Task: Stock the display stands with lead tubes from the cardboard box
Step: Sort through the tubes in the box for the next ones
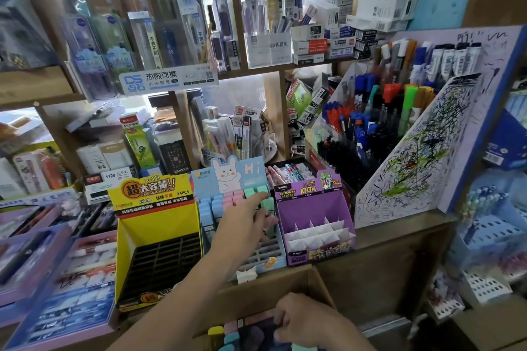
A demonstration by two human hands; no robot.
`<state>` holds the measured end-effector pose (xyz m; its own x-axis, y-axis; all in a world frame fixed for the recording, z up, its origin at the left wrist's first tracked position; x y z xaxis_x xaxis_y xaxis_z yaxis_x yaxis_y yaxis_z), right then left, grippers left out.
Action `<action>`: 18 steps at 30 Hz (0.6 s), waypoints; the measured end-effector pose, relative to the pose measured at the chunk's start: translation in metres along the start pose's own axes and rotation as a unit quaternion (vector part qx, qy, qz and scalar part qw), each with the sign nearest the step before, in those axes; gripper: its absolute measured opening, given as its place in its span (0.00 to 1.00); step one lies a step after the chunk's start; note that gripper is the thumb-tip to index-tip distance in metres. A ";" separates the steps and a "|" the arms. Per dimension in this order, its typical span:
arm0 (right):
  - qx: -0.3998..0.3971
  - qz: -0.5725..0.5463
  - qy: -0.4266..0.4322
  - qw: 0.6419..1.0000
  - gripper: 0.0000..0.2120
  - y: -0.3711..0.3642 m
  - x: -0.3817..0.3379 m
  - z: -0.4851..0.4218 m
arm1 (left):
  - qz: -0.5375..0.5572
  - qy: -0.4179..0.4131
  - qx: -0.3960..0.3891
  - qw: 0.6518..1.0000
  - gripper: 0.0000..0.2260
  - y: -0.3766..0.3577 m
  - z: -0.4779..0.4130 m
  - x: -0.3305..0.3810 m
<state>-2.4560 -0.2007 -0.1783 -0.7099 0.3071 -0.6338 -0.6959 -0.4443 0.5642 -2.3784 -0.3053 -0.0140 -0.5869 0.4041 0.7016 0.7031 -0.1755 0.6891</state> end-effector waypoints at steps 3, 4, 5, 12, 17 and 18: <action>0.012 -0.001 -0.006 1.000 0.07 0.002 0.000 0.004 | 0.013 0.008 0.004 1.000 0.14 0.001 -0.001 -0.001; 0.013 0.002 -0.010 1.000 0.07 0.002 -0.001 0.005 | 0.030 0.014 0.005 0.999 0.13 0.001 -0.002 -0.002; 0.013 0.005 -0.010 1.000 0.07 0.002 -0.002 0.007 | 0.044 0.022 0.006 0.999 0.12 0.001 -0.003 -0.003; 0.023 0.027 0.003 0.999 0.11 0.006 -0.012 0.020 | 0.027 0.034 0.020 0.999 0.07 0.006 -0.011 -0.007; 0.055 0.050 0.040 0.996 0.15 0.017 -0.028 0.041 | 0.046 0.037 0.026 0.998 0.10 0.007 -0.015 -0.002; 0.053 0.061 0.047 0.996 0.15 0.018 -0.032 0.045 | 0.045 0.034 0.030 0.998 0.11 0.008 -0.015 -0.001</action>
<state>-2.4509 -0.1810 -0.1240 -0.7801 0.1740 -0.6010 -0.6161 -0.3807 0.6895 -2.3783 -0.3208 -0.0062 -0.5453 0.3273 0.7717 0.7756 -0.1523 0.6126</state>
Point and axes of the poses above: each hand's wrist, its own z-axis away from the middle knuckle, its own y-axis out of the back of the hand, x = y × z, the point moved 9 cm from there along -z, towards the middle knuckle, and after that the axes turned 1 degree about y, right-handed, at the moved point
